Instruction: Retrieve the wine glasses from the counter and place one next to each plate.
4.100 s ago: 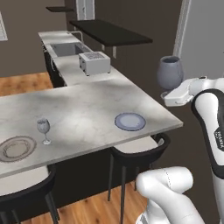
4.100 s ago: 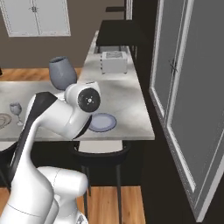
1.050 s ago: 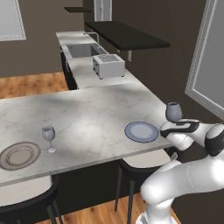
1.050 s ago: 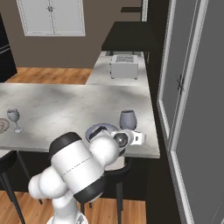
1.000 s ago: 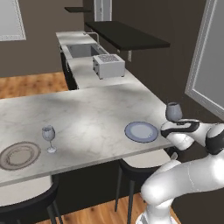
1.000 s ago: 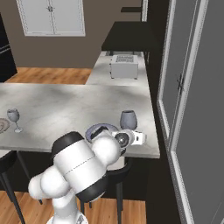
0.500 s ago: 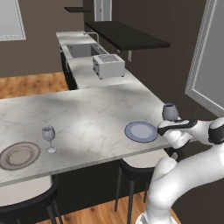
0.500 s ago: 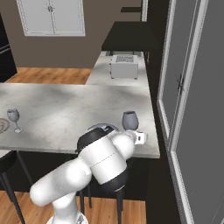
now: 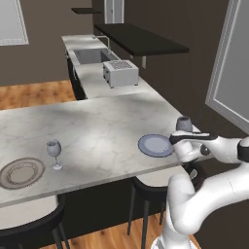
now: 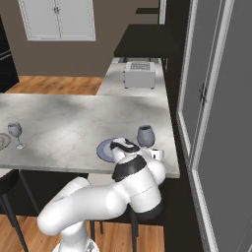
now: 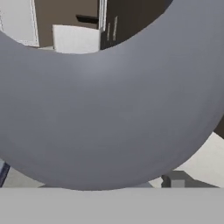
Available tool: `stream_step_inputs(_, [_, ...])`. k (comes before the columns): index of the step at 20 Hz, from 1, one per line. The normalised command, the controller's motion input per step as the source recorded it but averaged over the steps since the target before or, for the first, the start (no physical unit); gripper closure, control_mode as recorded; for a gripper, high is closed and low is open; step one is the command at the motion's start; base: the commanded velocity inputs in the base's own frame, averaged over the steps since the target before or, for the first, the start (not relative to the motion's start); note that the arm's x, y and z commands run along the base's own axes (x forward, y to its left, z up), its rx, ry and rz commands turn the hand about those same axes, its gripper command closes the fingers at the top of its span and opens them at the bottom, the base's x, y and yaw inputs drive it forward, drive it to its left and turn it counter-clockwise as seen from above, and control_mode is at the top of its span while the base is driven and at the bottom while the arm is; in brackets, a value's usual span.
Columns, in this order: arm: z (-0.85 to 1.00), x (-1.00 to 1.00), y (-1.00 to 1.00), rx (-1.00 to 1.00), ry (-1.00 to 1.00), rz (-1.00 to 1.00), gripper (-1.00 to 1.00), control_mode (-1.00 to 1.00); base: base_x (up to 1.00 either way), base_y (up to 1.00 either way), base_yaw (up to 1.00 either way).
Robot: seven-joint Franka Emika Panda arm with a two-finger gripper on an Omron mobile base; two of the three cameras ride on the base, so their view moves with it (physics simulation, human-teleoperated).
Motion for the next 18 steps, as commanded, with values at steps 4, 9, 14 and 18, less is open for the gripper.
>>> stream_step_inputs(4, [-0.18,0.26,-0.17,0.0,0.0,0.05,1.0,-1.0,0.0,0.0,0.0])
stream_step_inputs(9, [-0.38,0.01,-0.08,0.0,0.0,0.09,1.0,-1.0,0.0,0.0,0.0])
stream_step_inputs(14, [-0.54,0.0,0.0,-0.02,0.0,0.09,1.0,-1.0,0.0,0.0,0.0])
stream_step_inputs(18, [-0.33,0.0,0.0,0.0,-0.03,0.07,1.0,-1.0,0.0,0.0,0.0])
